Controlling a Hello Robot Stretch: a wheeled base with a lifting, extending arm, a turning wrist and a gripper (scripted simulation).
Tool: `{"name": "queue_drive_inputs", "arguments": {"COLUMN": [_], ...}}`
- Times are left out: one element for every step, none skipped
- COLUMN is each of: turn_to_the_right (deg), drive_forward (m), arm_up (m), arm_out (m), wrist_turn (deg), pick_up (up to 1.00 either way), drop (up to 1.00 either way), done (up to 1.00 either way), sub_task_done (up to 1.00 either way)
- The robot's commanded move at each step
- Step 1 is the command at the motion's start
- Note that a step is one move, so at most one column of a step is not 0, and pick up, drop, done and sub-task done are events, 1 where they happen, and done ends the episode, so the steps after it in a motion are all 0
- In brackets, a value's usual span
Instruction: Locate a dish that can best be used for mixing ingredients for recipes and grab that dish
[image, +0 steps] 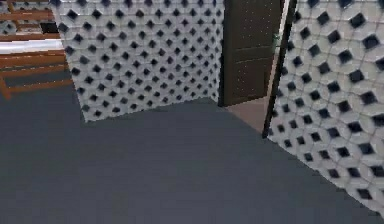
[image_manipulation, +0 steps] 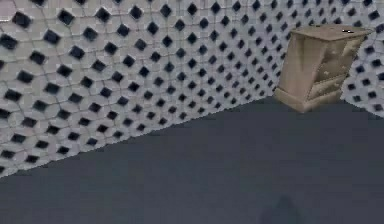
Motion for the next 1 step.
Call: {"name": "queue_drive_inputs", "arguments": {"turn_to_the_right": [0.0], "drive_forward": [0.2], "arm_up": [0.0], "arm_out": [0.0], "wrist_turn": [0.0], "pick_up": [0.0], "drop": [0.0], "done": [0.0], "sub_task_done": [0.0]}}
